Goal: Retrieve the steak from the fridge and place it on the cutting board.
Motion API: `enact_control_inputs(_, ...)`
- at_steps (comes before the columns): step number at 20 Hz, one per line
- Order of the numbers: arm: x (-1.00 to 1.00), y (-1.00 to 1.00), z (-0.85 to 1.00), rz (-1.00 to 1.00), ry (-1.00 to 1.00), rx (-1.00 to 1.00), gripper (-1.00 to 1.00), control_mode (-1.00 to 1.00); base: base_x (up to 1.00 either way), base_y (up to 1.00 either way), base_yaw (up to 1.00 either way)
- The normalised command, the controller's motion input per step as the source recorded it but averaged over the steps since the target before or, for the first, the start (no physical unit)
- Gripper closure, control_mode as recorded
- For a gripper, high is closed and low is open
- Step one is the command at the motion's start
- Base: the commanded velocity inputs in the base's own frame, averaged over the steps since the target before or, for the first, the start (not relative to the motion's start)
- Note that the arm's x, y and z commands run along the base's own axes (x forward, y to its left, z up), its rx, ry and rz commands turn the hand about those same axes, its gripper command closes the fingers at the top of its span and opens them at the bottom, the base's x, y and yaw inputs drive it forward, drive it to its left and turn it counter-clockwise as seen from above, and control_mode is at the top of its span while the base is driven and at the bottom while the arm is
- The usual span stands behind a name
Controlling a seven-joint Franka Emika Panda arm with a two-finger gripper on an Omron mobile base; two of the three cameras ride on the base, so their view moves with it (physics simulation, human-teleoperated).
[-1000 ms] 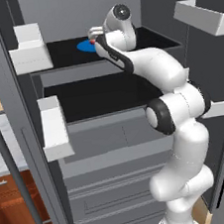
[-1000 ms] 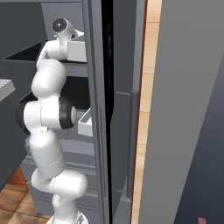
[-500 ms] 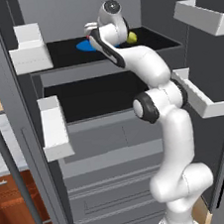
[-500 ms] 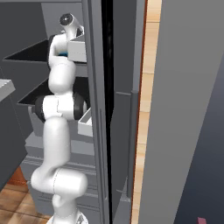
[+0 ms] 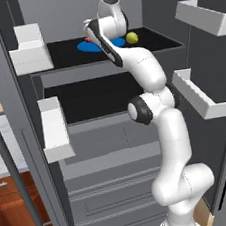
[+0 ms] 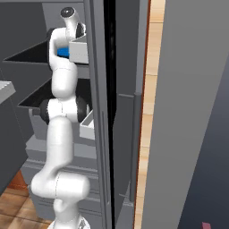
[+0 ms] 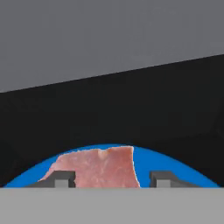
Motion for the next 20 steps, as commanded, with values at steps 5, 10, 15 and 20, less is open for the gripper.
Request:
enact_control_inputs(5, -0.03, 0.0, -0.4, 0.0, -0.03, 0.09, 1.0, -1.0, 0.0, 0.0, 0.0)
enact_control_inputs(10, 0.0, 0.0, -0.04, 0.0, -0.01, 0.0, -1.0, -1.0, 0.0, 0.0, 0.0)
enact_control_inputs(15, 0.0, 0.0, -0.29, 0.0, -0.05, 0.0, -1.0, -1.0, 0.0, 0.0, 0.0)
enact_control_inputs(20, 0.0, 0.0, -0.65, 0.0, -0.03, 0.04, -1.0, -1.0, 0.0, 0.0, 0.0)
